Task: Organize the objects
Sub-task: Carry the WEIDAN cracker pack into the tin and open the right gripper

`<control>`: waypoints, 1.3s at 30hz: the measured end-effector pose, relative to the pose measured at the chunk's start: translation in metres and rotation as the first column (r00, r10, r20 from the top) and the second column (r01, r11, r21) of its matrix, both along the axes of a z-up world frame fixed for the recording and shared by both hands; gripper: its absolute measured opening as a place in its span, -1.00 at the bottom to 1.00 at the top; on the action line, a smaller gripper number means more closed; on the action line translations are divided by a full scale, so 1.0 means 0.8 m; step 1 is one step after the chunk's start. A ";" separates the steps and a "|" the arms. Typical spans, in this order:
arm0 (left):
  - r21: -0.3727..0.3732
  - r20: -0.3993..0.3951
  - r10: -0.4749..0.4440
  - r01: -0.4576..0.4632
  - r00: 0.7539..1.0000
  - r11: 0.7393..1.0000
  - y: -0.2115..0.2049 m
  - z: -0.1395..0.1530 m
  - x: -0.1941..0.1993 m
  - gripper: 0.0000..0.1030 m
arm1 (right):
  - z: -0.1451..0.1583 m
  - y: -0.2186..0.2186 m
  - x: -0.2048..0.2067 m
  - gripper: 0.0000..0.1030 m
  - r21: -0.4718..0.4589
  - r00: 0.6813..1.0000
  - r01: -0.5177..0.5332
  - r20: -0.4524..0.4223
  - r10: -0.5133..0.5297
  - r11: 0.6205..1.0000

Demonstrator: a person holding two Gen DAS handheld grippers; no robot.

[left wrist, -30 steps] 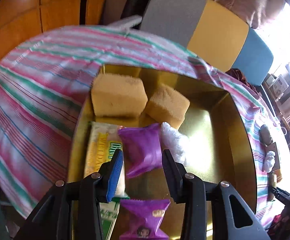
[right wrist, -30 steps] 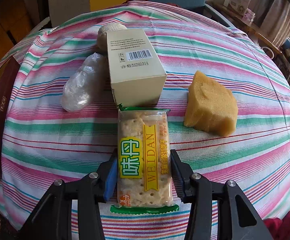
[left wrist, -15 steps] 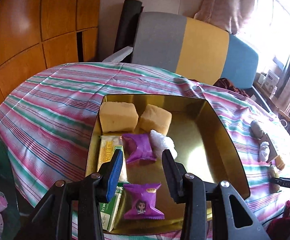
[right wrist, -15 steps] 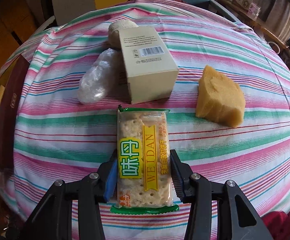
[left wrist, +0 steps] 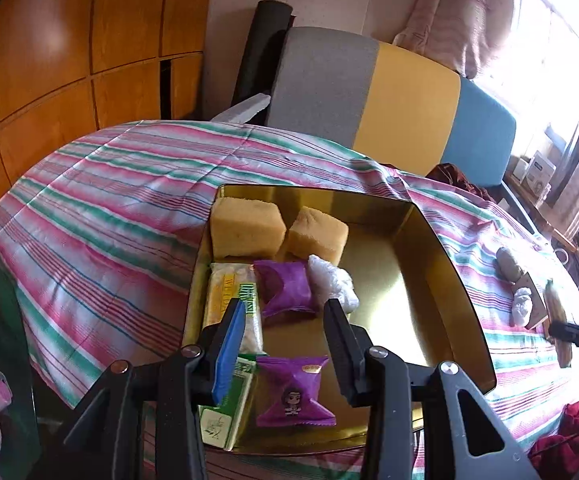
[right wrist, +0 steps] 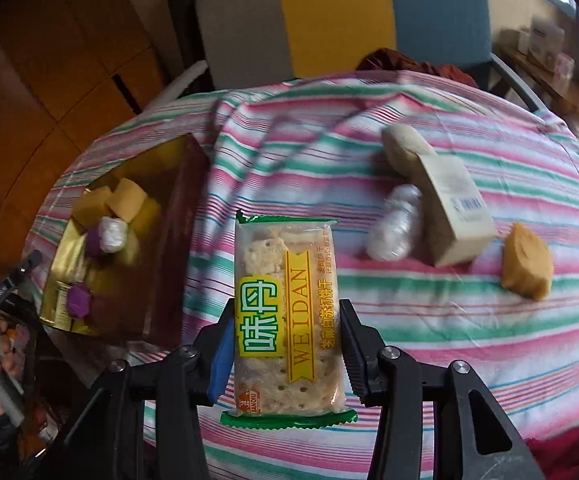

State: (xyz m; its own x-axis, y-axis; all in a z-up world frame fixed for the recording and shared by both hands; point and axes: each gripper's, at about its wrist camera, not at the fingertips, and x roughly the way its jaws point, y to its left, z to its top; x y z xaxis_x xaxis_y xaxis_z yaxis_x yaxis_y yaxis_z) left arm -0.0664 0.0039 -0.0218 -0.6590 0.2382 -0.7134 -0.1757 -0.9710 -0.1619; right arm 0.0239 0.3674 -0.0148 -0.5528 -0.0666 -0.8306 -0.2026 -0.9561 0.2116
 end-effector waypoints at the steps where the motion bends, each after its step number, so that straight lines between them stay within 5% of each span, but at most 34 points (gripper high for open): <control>1: 0.004 -0.001 0.007 -0.007 1.000 1.000 -0.004 0.000 0.000 -0.21 | 0.009 -0.018 -0.010 -0.07 0.001 0.999 -0.030 -0.018 0.030 1.000; 11: 0.036 0.018 0.095 -0.096 0.995 0.995 -0.057 -0.006 0.002 -0.21 | 0.014 -0.179 -0.115 -0.07 0.011 0.959 -0.282 -0.022 0.282 0.959; 22: 0.018 0.016 0.104 -0.104 0.994 0.994 -0.064 -0.014 0.002 -0.20 | -0.098 -0.239 -0.196 -0.07 0.029 0.946 -0.237 0.233 0.224 0.971; 28: -0.002 0.002 0.102 -0.102 0.995 0.995 -0.060 -0.012 0.005 -0.20 | -0.100 -0.271 -0.187 0.09 -0.054 0.926 -0.332 0.172 0.336 0.942; 39: -0.013 -0.005 0.078 -0.078 0.997 0.997 -0.049 -0.008 0.012 -0.20 | -0.072 -0.229 -0.156 0.20 -0.111 0.954 -0.284 0.071 0.292 0.953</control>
